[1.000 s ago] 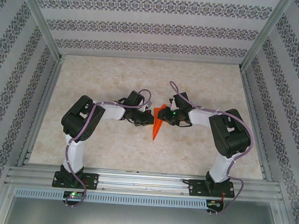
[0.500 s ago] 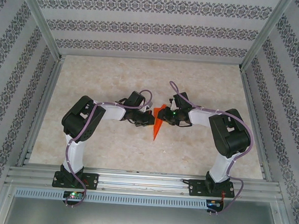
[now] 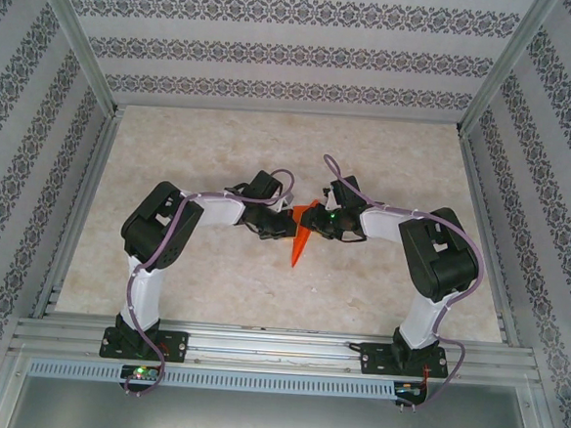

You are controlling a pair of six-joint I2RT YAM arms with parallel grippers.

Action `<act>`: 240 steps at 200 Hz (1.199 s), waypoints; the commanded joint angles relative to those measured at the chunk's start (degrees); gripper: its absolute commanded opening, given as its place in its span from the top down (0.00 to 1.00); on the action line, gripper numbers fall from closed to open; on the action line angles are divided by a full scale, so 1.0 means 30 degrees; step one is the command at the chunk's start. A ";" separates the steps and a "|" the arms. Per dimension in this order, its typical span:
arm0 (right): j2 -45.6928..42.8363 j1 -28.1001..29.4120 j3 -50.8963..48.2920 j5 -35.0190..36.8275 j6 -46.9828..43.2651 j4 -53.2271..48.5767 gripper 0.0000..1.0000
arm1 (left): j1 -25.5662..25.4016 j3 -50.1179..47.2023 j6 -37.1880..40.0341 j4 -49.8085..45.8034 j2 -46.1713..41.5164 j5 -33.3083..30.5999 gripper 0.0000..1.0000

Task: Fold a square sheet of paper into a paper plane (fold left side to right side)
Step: Fold the wing for the fifth time at the center of the table.

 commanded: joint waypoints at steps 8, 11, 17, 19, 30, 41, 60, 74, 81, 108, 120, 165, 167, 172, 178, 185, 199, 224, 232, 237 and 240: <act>0.0177 0.0331 -0.0123 0.0449 -0.0262 -0.0269 0.62 | -0.0320 0.0281 0.0456 -0.1557 0.0866 -0.1036 0.98; 0.0151 0.0331 -0.0123 0.0450 -0.0262 -0.0272 0.62 | -0.0317 0.0272 0.0456 -0.1584 0.0879 -0.1034 0.98; 0.0127 0.0331 -0.0152 0.0463 -0.0262 -0.0286 0.62 | -0.0324 0.0293 0.0456 -0.1631 0.0898 -0.1078 0.98; 0.0116 0.0331 -0.0152 0.0471 -0.0262 -0.0273 0.62 | -0.0318 0.0298 0.0456 -0.1657 0.0920 -0.1102 0.98; 0.0063 0.0331 -0.0152 0.0492 -0.0233 -0.0297 0.62 | -0.0317 0.0361 0.0456 -0.1812 0.1006 -0.1164 0.98; -0.0027 0.0331 -0.0182 0.0537 -0.0232 -0.0269 0.62 | -0.0317 0.0446 0.0456 -0.1935 0.1087 -0.1210 0.98; -0.0138 0.0302 -0.0222 0.0551 -0.0233 -0.0240 0.62 | -0.0339 0.0550 0.0456 -0.2166 0.1215 -0.1340 0.98; -0.0208 0.0272 -0.0211 0.0549 -0.0232 -0.0241 0.62 | -0.0317 0.0594 0.0427 -0.2341 0.1297 -0.1472 0.98; -0.0251 0.0273 -0.0233 0.0551 -0.0232 -0.0210 0.62 | -0.0317 0.0619 0.0420 -0.2404 0.1301 -0.1541 0.98; -0.0411 0.0221 -0.0269 0.0610 -0.0232 -0.0247 0.62 | -0.0324 0.0680 0.0373 -0.2655 0.1446 -0.1724 0.98; -0.0486 0.0185 -0.0270 0.0624 -0.0232 -0.0254 0.62 | -0.0317 0.0711 0.0369 -0.2752 0.1475 -0.1783 0.98; -0.0914 0.0011 -0.0329 0.0646 -0.0346 -0.0283 0.60 | -0.0317 0.0826 0.0339 -0.2992 0.1642 -0.1924 0.99; -0.0928 -0.0013 -0.0336 0.0641 -0.0349 -0.0294 0.60 | -0.0317 0.0842 0.0339 -0.2994 0.1655 -0.1928 0.98; -0.0976 -0.0046 -0.0328 0.0639 -0.0378 -0.0320 0.60 | -0.0333 0.0828 0.0339 -0.3023 0.1678 -0.1930 0.99; -0.1053 -0.0076 -0.0328 0.0613 -0.0422 -0.0356 0.60 | -0.0317 0.0855 0.0339 -0.3049 0.1695 -0.1955 0.99; -0.1105 -0.0130 -0.0330 0.0610 -0.0466 -0.0382 0.59 | -0.0333 0.0857 0.0339 -0.3053 0.1714 -0.1959 0.98; -0.1226 -0.0210 -0.0299 0.0632 -0.0549 -0.0552 0.59 | -0.0317 0.0860 0.0333 -0.3108 0.1745 -0.2001 0.98; -0.1451 -0.0427 -0.0299 0.0726 -0.0606 -0.0858 0.59 | -0.0317 0.0886 0.0320 -0.3111 0.1826 -0.2014 0.98; -0.1622 -0.0487 -0.0306 0.0740 -0.0613 -0.0898 0.59 | -0.0317 0.0886 0.0317 -0.3133 0.1838 -0.2018 0.98; -0.1735 -0.0515 -0.0321 0.0781 -0.0613 -0.0950 0.60 | -0.0317 0.0886 0.0310 -0.3140 0.1824 -0.2016 0.98; -0.1799 -0.0504 -0.0305 0.0785 -0.0613 -0.0958 0.60 | -0.0317 0.0886 0.0317 -0.3141 0.1816 -0.2017 0.98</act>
